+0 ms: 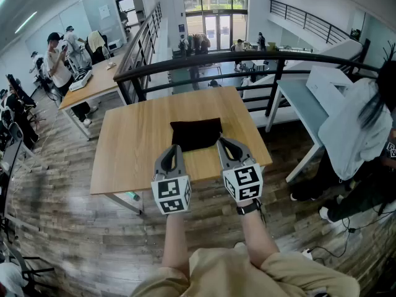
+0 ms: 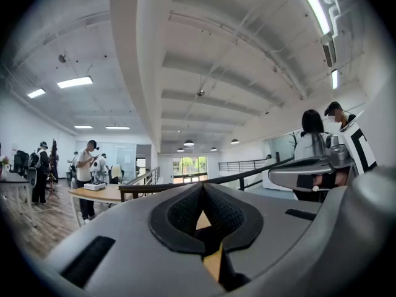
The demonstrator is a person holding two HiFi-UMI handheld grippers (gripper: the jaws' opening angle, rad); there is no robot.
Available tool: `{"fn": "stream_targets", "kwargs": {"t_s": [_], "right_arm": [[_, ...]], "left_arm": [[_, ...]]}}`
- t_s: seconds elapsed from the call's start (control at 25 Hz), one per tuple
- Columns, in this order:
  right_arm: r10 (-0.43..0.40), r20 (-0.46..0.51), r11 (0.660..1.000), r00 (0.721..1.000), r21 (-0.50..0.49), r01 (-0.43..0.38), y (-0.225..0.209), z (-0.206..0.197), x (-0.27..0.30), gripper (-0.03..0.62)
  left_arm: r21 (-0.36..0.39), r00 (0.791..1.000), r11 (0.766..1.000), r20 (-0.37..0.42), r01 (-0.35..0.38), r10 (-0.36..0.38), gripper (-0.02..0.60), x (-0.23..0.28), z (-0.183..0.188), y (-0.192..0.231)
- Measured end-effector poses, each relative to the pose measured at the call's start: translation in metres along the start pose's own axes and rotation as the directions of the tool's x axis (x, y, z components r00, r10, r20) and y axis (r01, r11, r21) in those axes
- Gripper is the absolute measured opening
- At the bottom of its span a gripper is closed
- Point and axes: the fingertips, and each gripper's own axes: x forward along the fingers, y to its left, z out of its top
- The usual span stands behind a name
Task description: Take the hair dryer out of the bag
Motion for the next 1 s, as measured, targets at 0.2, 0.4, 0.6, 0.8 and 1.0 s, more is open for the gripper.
{"fn": "stream_targets", "kwargs": {"t_s": [0.2, 0.4, 0.6, 0.8, 1.0], "right_arm": [[-0.023, -0.003, 1.000, 1.000, 0.004, 0.023, 0.021, 0.000, 0.003, 0.020], [-0.053, -0.016, 0.998, 0.998, 0.029, 0.053, 0.045, -0.003, 0.005, 0.020], [-0.061, -0.013, 0.995, 0.998, 0.076, 0.062, 0.079, -0.014, 0.000, 0.017], [-0.066, -0.049, 0.994, 0.997, 0.082, 0.070, 0.099, -0.026, 0.001, 0.017], [-0.076, -0.070, 0.992, 0.995, 0.094, 0.082, 0.102, -0.036, 0.009, 0.017]], "left_arm": [[-0.004, 1.000, 1.000, 0.009, 0.022, -0.022, 0.014, -0.011, -0.001, 0.019], [-0.011, 0.998, 0.998, 0.006, 0.056, -0.056, 0.012, -0.023, -0.009, 0.039], [-0.029, 0.996, 0.995, 0.004, 0.093, -0.093, 0.014, -0.038, -0.023, 0.052], [-0.053, 0.992, 0.990, -0.009, 0.128, -0.129, 0.012, -0.044, -0.034, 0.056], [-0.073, 0.990, 0.987, -0.015, 0.141, -0.142, 0.012, -0.040, -0.044, 0.060]]}}
